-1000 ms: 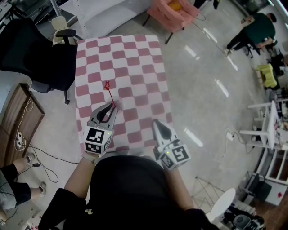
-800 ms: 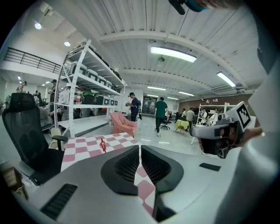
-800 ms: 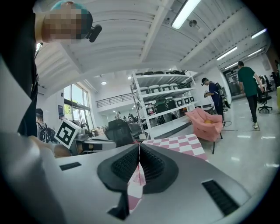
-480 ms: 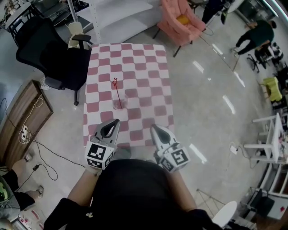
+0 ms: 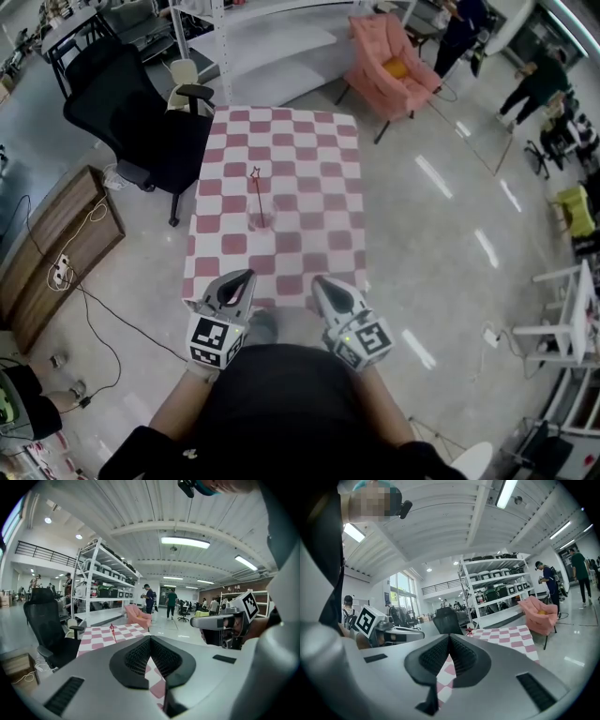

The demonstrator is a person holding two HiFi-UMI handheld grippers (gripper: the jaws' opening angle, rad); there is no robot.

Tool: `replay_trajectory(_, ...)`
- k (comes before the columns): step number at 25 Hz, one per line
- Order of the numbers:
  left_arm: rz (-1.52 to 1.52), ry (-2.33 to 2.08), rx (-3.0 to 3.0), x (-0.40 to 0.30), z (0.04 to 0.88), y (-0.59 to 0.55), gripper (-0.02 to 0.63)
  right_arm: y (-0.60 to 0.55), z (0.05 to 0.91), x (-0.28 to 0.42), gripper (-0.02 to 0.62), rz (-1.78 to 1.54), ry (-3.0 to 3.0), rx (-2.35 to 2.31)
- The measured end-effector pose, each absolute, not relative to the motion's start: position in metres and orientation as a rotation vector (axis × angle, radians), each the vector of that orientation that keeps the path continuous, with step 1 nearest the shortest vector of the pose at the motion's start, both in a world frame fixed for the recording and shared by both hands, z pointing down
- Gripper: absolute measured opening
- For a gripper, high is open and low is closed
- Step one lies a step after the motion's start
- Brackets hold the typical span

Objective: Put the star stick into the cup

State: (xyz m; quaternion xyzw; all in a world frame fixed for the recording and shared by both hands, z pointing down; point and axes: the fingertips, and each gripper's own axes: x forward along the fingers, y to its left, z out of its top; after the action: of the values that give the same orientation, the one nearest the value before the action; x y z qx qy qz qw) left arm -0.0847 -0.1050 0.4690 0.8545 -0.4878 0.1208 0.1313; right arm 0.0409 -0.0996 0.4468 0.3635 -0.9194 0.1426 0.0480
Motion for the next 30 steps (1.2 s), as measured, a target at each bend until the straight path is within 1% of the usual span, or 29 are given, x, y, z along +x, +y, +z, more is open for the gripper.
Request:
replay_trajectory(12, 0.324, -1.463, 2.473, -0.071, 0.46, -0.08, 0.043, -0.075, 0.441, 0.042, 0.018, 0.371, -2.842, 0.995)
replay_trajectory(23, 0.329, -1.466, 2.485, -0.06, 0.455, -0.085, 0.043, -0.078, 0.439, 0.063, 0.018, 0.339, -2.847, 1.061)
replay_trajectory(30, 0.33, -1.458, 2.489, -0.056, 0.456, -0.09, 0.043, -0.081, 0.438, 0.072, 0.018, 0.383, -2.826, 1.111)
